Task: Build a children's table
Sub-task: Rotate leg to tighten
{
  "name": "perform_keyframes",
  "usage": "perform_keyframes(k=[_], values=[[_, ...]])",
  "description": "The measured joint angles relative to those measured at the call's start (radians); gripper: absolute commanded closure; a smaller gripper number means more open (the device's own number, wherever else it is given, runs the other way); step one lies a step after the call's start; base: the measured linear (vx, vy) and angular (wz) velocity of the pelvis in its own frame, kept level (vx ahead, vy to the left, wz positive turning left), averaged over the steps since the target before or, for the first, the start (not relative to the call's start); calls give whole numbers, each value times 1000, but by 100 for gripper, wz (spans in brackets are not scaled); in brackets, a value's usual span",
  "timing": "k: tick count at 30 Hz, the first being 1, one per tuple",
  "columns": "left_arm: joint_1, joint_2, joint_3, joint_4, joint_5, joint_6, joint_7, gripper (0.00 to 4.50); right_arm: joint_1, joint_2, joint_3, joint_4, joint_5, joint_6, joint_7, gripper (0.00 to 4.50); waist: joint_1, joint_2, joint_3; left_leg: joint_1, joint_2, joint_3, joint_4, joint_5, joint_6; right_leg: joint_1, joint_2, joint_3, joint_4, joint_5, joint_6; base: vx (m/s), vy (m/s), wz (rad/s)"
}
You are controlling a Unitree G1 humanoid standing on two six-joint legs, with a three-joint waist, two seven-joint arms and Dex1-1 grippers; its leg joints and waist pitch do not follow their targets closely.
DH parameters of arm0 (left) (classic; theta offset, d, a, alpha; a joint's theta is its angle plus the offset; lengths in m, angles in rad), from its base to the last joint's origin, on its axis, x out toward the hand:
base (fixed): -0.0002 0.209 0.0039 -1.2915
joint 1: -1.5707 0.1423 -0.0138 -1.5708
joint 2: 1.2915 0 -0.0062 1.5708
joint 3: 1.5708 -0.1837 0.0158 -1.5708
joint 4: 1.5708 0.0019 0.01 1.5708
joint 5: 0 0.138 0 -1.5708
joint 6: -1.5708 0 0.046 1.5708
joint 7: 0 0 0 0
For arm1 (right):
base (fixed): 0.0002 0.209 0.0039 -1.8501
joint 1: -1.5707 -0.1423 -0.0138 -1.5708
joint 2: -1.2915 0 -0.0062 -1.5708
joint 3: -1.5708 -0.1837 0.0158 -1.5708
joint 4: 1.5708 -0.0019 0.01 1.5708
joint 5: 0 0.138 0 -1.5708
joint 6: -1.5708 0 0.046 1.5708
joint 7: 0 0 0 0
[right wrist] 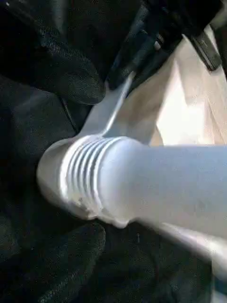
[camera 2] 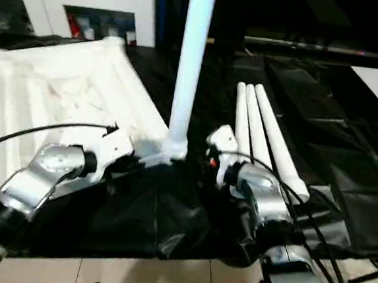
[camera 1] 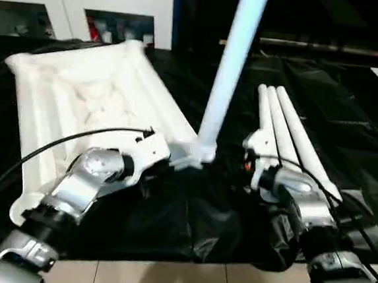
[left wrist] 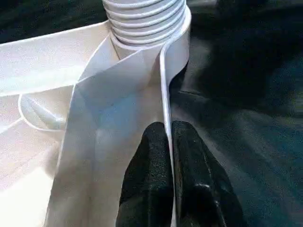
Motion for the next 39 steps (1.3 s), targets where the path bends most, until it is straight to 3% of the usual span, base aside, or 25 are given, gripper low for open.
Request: perform_keyframes(k=[8,18,25,39], values=[[2,15,-18,1,-17,-47,-115,450,8,-25,25,-71,-19,13,43,4,0,-3,2,0,0,0,6,-3,-5,3,-2,1,3,2,1,0,0,0],[3,28,-17,6,-26,-65,-144,450,13,-25,28,-97,-18,24,66,4,-1,-4,2,0,0,0,6,0,0,2,-1,0,3,2,1,0,0,0],[3,28,-16,11,-25,-70,-145,450,13,-15,36,-97,-18,24,65,75,-1,-4,2,1,1,0,7,0,0,2,-1,1,5,2,1,0,0,0],[3,29,-16,15,-25,-71,-147,450,12,-9,42,-73,-32,17,54,171,-1,-4,2,1,1,0,9,0,0,2,-2,1,7,2,1,0,0,0]])
